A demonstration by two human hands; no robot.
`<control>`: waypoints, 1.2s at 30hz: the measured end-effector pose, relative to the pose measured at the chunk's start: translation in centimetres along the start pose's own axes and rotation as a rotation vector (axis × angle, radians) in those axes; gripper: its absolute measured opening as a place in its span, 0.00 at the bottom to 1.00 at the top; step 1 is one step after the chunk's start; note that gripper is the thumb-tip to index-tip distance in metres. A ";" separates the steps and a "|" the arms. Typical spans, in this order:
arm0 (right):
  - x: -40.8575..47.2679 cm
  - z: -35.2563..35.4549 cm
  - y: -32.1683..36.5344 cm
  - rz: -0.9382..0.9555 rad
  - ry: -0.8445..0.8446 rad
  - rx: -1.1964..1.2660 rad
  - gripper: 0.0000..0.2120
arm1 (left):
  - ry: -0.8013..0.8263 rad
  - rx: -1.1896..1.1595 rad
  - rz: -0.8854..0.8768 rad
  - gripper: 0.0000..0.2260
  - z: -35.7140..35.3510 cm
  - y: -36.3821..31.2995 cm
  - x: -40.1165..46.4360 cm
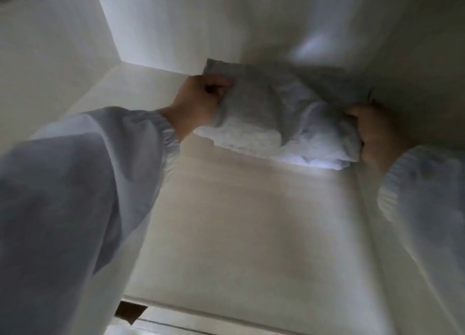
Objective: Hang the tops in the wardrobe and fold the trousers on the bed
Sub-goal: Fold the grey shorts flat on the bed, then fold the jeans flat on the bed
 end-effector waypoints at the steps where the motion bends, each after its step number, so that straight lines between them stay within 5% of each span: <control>1: 1.3 0.6 0.3 0.029 0.016 -0.031 0.21 | 0.039 -0.066 0.034 0.14 -0.6 0.0 0.8; 3: 3.7 1.2 -0.7 0.025 0.020 -0.061 0.38 | 0.117 -0.187 0.126 0.23 -2.0 1.1 2.1; 5: 3.7 0.5 -2.5 -0.029 0.025 -0.094 0.46 | 0.123 -0.052 0.153 0.30 -3.0 2.8 2.3; 11: 0.4 -2.1 -3.3 0.120 -0.173 -0.777 0.40 | -0.010 0.390 0.100 0.27 -3.6 3.6 2.0; 14: -1.8 -2.8 -1.1 0.449 -0.374 -1.133 0.29 | 0.007 0.792 -0.216 0.24 -5.3 2.4 0.4; 17: -1.7 -3.9 -1.5 0.653 -0.142 -1.271 0.31 | 0.225 0.878 -0.167 0.26 -5.8 2.4 0.0; 20: -4.3 -3.3 0.8 0.471 -0.047 -1.258 0.33 | 0.315 0.943 -0.150 0.28 -3.8 0.3 -0.9; 25: -17.9 -3.4 7.9 0.340 0.073 -1.085 0.22 | 0.361 0.945 -0.072 0.28 1.6 -5.3 -9.5; 29: -29.8 -3.2 12.5 0.452 0.180 -1.005 0.28 | 0.341 0.963 0.012 0.27 7.6 -11.8 -18.8; 36: -48.4 -1.8 19.3 0.944 0.325 -0.766 0.25 | -0.027 0.923 0.175 0.25 20.0 -20.3 -38.7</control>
Point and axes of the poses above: each hand's wrist, its own x-axis towards the middle knuckle, its own z-axis out of the back of the hand, y = z × x, the point moved 3 cm from there along x, towards the middle knuckle, and after that the axes turned 12 degrees about -x, right-handed, at the moved point
